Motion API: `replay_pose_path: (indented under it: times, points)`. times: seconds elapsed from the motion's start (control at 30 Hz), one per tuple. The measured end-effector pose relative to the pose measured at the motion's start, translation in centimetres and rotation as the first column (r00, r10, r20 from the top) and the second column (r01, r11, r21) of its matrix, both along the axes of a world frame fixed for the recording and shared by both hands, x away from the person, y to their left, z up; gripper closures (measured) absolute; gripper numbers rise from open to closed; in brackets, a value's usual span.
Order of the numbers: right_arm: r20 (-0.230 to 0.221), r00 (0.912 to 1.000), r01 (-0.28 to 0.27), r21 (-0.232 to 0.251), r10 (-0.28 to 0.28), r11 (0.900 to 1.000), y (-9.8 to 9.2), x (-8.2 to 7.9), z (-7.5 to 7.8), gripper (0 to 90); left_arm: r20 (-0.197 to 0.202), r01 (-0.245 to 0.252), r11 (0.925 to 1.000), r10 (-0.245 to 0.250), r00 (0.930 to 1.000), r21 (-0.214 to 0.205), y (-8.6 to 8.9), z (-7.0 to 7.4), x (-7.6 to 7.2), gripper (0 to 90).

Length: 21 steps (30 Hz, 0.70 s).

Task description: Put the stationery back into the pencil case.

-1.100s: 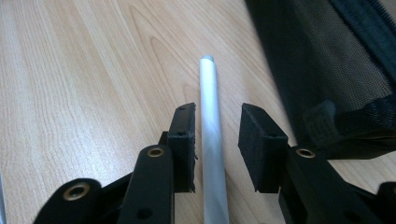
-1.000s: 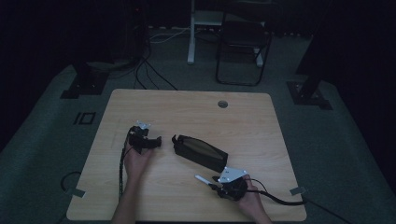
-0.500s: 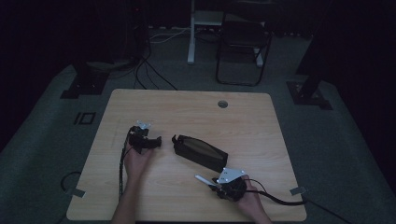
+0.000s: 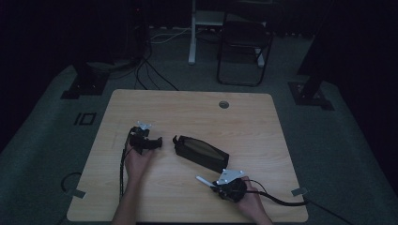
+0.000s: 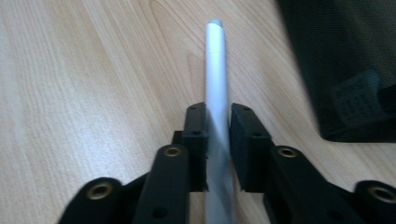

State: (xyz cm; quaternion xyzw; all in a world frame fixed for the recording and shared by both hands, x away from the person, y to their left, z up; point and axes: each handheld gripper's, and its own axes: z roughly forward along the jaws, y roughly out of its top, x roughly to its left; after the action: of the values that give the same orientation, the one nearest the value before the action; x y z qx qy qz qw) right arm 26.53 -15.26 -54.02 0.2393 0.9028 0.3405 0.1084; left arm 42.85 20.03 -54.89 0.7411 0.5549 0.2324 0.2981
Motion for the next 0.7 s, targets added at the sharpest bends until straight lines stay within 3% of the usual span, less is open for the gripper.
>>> replay_pose_path:
  times: [0.7]
  points:
    - [-0.032,0.9995,0.007,0.012,-0.007,0.9999,-0.13,0.37,0.08,78.9,0.0,0.001,1.0,-0.001,1.0,0.001,0.01,0.0,0.01,8.1]
